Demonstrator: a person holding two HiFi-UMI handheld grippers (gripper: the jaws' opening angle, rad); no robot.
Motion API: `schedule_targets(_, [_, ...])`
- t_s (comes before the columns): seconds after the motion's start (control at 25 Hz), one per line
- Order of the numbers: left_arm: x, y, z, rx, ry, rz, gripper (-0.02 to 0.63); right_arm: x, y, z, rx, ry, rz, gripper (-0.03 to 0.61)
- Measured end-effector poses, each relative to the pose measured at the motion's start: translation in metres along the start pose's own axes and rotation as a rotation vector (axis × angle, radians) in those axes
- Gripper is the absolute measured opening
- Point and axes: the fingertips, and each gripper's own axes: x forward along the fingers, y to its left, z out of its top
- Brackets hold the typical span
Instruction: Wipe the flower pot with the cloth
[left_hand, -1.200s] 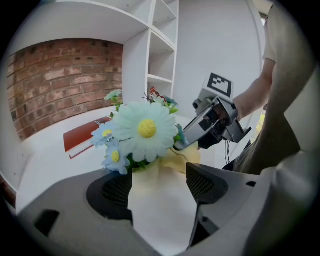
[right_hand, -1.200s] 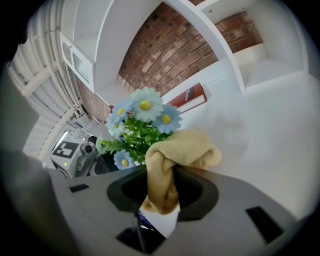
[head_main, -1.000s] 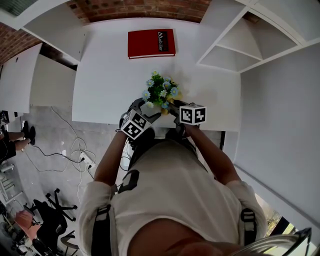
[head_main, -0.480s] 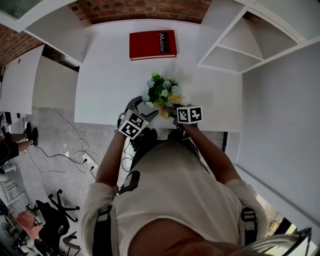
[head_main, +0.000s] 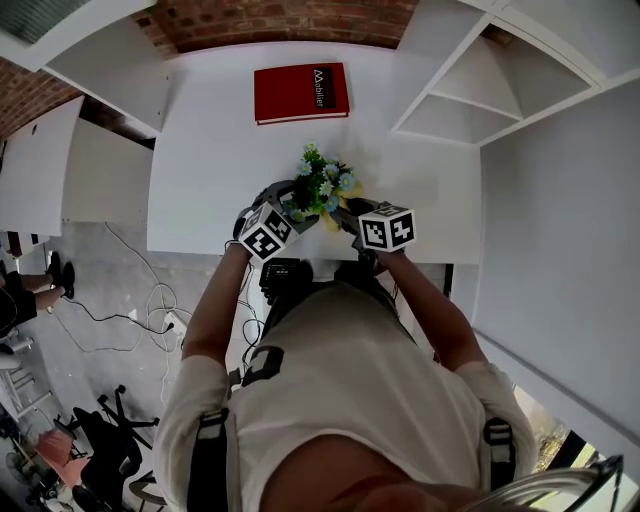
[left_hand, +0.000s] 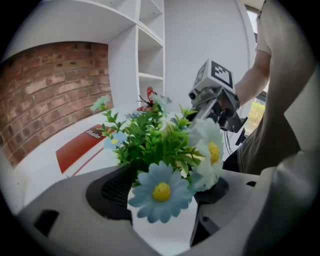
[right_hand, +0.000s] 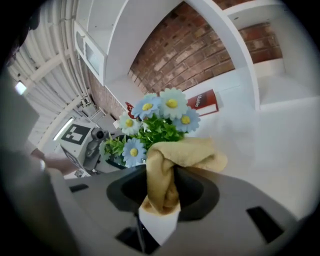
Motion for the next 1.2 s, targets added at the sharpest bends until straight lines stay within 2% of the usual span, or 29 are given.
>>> schedule_targets(0.12, [0.007,-0.007,-0.005,0.026,0.016,0.02,0.339,0.011,-0.003,-0.007,0.027,0.013,-0.009,0.15])
schedule_targets(0.32, [0.009,-0.013,-0.003,0.002,0.005,0.02,0.339,0.028,-0.018,-0.032,0.092,0.069,-0.042,0.15])
schedule_targets(0.48, [0.009,-0.019,-0.001,-0.04,-0.022,0.027,0.339,0.035,-0.028,-0.046,0.121,0.102,-0.068,0.15])
schedule_targets(0.68, [-0.001,-0.01,0.008,-0.142,-0.085,0.037,0.339,0.036,-0.03,-0.049,0.129,0.107,-0.064,0.15])
schedule_targets(0.76, [-0.02,0.005,0.019,-0.152,-0.118,0.065,0.339,0.035,-0.03,-0.049,0.126,0.118,-0.065,0.15])
schedule_targets(0.84, [-0.032,0.015,0.017,-0.143,-0.101,0.053,0.341,0.033,-0.03,-0.05,0.119,0.13,-0.067,0.15])
schedule_targets(1.0, [-0.024,0.015,-0.005,-0.105,-0.007,-0.049,0.341,0.026,-0.022,-0.041,0.083,0.117,-0.048,0.15])
schedule_targets(1.2, [-0.01,0.017,-0.003,-0.149,-0.042,-0.035,0.341,0.011,0.004,-0.005,0.048,0.017,0.033,0.15])
